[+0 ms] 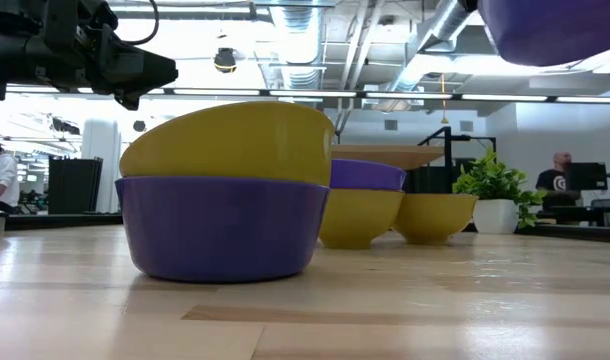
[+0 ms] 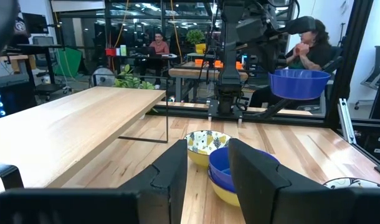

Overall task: Pick & Place Mini bowls
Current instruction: Put the top blue bowl on the shelf, then stack the top blue bowl on top of the blue bowl on the shelf

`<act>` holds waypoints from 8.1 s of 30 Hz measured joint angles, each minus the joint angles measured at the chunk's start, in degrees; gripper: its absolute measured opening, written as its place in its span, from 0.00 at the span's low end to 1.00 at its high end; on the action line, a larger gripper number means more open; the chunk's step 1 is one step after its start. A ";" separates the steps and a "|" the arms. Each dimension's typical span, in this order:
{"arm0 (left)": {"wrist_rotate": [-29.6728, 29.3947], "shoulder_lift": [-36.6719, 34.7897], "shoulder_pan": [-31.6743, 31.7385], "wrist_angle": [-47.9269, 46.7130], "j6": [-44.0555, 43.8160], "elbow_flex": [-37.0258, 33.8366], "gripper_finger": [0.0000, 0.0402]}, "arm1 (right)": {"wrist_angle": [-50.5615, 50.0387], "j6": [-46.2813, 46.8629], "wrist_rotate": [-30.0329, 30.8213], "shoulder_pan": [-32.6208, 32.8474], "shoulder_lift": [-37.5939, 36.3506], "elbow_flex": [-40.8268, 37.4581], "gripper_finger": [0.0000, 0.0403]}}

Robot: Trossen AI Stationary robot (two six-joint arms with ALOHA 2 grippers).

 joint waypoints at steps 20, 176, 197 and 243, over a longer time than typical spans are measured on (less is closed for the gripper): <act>-0.02 0.84 0.02 0.15 0.15 -0.02 0.29 | 4.20 -13.75 1.93 -15.62 3.71 2.40 0.00; -0.02 8.13 0.02 2.15 0.20 -0.02 0.29 | -7.81 -39.45 9.21 -50.73 13.98 39.06 0.19; -0.02 8.63 0.01 2.78 0.20 -0.02 0.29 | -8.08 -18.72 9.24 -13.54 -3.58 39.10 0.19; 0.00 8.63 0.02 3.66 0.17 -0.02 0.29 | -6.45 -29.96 9.07 -6.73 35.16 37.22 0.19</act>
